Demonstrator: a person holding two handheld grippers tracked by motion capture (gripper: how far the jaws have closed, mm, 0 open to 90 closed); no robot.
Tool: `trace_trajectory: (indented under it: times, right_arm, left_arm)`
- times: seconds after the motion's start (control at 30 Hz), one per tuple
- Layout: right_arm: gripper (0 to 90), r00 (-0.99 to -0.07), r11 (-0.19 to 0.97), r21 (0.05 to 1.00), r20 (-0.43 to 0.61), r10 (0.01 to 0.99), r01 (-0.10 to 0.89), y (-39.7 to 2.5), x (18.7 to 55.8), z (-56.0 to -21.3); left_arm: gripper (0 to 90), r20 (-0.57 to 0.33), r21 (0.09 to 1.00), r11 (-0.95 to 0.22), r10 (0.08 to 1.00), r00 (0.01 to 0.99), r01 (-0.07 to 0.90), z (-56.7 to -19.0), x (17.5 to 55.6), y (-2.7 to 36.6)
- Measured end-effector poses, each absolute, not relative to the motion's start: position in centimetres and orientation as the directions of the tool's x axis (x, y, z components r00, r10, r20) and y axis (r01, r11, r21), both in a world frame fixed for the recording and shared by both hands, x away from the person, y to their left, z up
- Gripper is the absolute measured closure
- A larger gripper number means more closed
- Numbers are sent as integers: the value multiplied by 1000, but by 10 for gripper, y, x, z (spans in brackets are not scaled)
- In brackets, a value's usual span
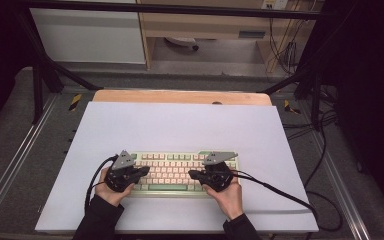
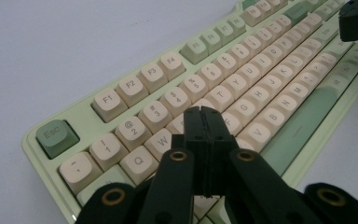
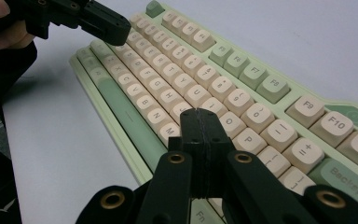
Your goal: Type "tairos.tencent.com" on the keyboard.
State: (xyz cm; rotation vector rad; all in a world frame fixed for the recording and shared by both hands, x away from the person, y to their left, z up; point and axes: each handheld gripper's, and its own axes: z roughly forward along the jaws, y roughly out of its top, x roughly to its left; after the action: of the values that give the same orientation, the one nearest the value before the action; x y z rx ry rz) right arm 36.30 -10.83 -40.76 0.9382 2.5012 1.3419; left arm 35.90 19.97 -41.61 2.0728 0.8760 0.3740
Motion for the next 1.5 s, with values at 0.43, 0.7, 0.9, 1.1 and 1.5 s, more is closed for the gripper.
trace_trajectory:
  times: [0.43,0.7,0.9,1.1,1.5]
  right_arm:
    - [900,-812,421,789,162,561,448,-85,365,-412]
    - [900,-810,420,781,181,558,463,-77,367,-419]
    - [900,-815,430,776,178,552,461,-71,368,-424]
    - [900,-822,447,768,177,542,459,-62,370,-427]
    - [900,-820,451,761,180,543,466,-59,371,-432]
  left_arm:
    - [900,-54,793,-400,705,707,460,-419,353,211]
    - [900,-57,791,-402,703,708,462,-420,352,212]
    - [900,-58,792,-398,705,707,463,-420,353,213]
    - [900,-59,792,-397,705,706,463,-421,353,214]
    - [900,-59,791,-398,707,705,465,-422,353,214]
